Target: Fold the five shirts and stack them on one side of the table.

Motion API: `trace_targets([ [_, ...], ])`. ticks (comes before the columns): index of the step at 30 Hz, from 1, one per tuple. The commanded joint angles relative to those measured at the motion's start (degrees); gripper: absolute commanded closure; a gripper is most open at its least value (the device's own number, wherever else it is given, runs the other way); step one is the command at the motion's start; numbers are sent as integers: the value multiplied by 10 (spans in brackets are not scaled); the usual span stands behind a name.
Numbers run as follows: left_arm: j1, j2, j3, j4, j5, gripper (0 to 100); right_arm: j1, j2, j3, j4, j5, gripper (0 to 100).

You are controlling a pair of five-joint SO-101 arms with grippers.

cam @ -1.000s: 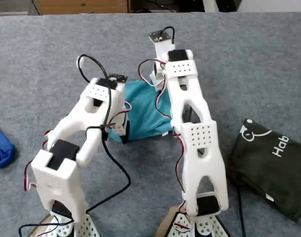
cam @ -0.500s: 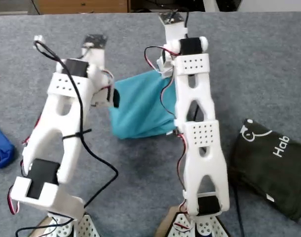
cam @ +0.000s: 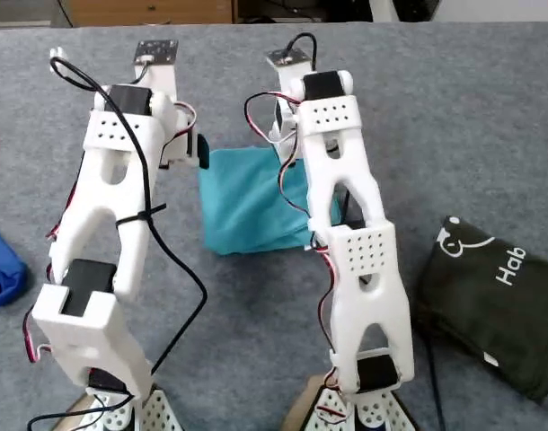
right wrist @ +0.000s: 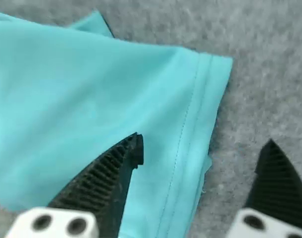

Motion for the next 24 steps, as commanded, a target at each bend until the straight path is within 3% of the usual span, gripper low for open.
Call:
trace_targets([
  [1,-4,12,-47,-43,16,760,-1,-54,-77,22,-23,634],
  [4,-4,52,-61,-74,47,760,2,-96,-40,22,-75,634],
  [9,-2,133,-113,-68,71,759,-22,-240,175,20,-189,631],
  [11,-1,160,-144,-46,66,748,-29,-298,264,16,-232,630],
  [14,16,201,-203,9,3,741,-27,-371,383,-9,-276,631],
  [24,29,378,-447,134,5,740,-30,-459,659,-71,-366,630],
])
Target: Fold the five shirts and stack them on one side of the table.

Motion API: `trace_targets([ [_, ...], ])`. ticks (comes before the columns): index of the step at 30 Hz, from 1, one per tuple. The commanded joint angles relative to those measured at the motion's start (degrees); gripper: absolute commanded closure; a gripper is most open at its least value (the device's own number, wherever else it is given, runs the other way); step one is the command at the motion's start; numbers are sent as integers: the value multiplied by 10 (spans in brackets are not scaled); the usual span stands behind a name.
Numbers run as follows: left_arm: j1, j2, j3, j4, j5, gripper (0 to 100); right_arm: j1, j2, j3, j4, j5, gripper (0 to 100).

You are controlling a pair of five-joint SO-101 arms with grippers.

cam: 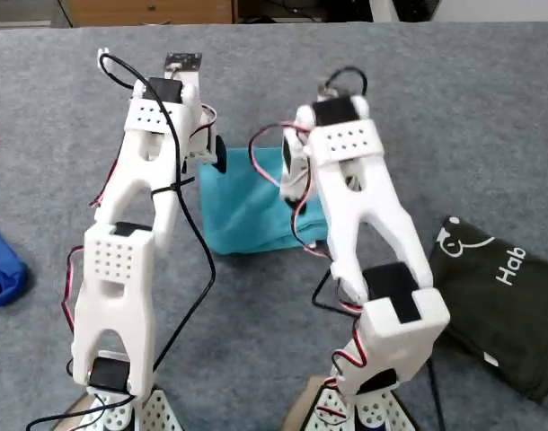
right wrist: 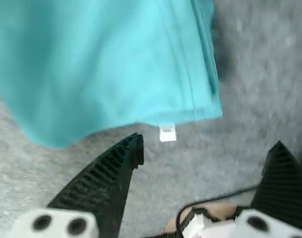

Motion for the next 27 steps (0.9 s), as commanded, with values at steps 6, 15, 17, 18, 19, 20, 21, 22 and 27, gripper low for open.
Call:
trace_targets([
  [6,17,80,-192,55,-4,740,-50,-73,144,-138,-89,630],
  [15,14,86,-202,69,-17,740,-44,-147,320,-370,-213,630],
  [17,14,86,-202,69,-17,740,-22,-150,346,-404,-222,630],
  [18,14,86,-202,69,-17,740,-12,-150,356,-418,-222,630],
  [19,14,87,-202,69,-16,740,-2,-148,364,-433,-222,630],
  [20,14,87,-202,69,-11,740,4,-147,369,-445,-222,630],
  [21,14,87,-202,69,0,740,8,-146,373,-458,-222,630],
  [22,13,87,-202,69,14,740,11,-146,377,-473,-222,630],
  [27,11,87,-202,69,65,740,7,-145,393,-532,-222,633],
])
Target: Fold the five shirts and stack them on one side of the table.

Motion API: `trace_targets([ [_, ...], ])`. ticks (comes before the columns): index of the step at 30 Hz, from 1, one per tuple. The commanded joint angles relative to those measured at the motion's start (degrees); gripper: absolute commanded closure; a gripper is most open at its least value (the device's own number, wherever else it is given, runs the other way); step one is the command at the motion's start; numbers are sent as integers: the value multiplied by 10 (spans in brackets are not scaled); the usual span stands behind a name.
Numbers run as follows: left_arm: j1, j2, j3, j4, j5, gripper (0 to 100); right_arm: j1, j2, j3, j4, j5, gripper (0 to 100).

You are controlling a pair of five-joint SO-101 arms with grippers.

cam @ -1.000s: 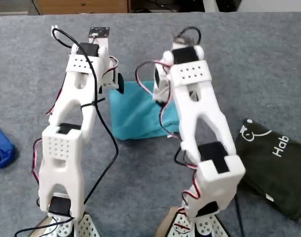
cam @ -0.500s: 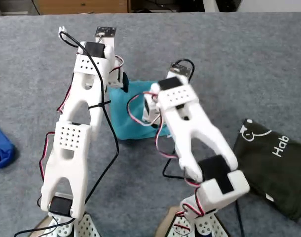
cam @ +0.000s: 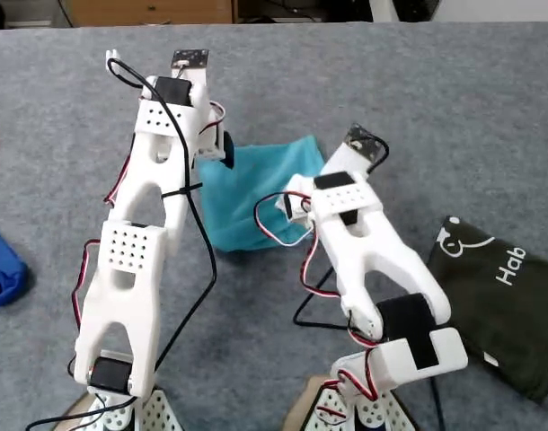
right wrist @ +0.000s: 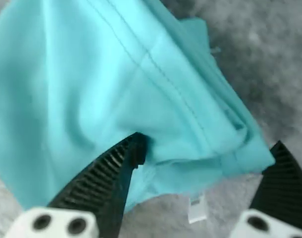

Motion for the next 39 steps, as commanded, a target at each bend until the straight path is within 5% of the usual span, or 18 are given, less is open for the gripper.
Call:
trace_targets([
  [1,-3,-7,-25,8,44,740,9,-29,9,-46,-7,633],
  [15,-12,15,34,-8,120,740,11,-29,40,-55,-7,634],
  [39,1,76,5,-32,121,752,9,-29,41,-55,-2,634],
])
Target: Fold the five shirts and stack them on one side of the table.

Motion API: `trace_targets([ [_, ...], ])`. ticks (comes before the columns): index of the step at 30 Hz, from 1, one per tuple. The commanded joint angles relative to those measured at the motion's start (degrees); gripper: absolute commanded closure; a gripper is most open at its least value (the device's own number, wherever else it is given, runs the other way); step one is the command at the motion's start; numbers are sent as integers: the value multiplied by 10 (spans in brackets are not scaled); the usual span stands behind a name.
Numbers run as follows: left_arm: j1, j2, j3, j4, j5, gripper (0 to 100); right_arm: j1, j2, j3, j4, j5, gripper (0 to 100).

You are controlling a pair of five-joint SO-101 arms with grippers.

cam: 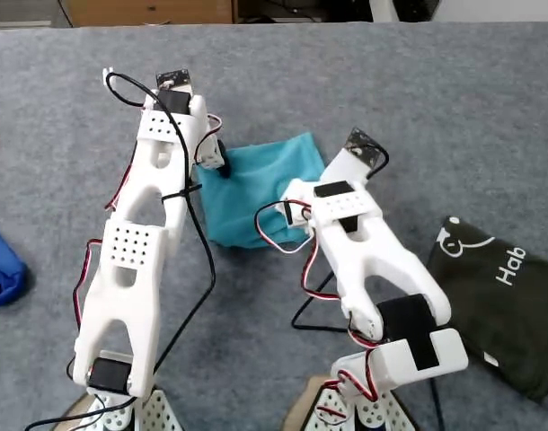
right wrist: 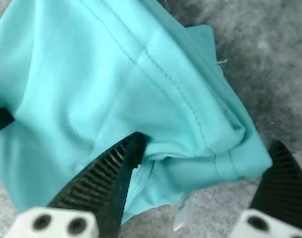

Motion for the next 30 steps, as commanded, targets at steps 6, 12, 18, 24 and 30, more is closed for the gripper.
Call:
trace_targets([
  [6,12,3,-8,-11,6,848,8,-26,19,-7,-1,634],
  [12,12,3,-6,-11,4,876,9,21,16,-7,19,644],
  [18,12,3,-7,-11,4,883,9,58,-23,-5,19,875],
  [24,13,3,-8,-11,4,883,12,61,-44,-5,20,973],
  [30,13,3,-10,-12,3,908,12,61,-57,0,21,992],
])
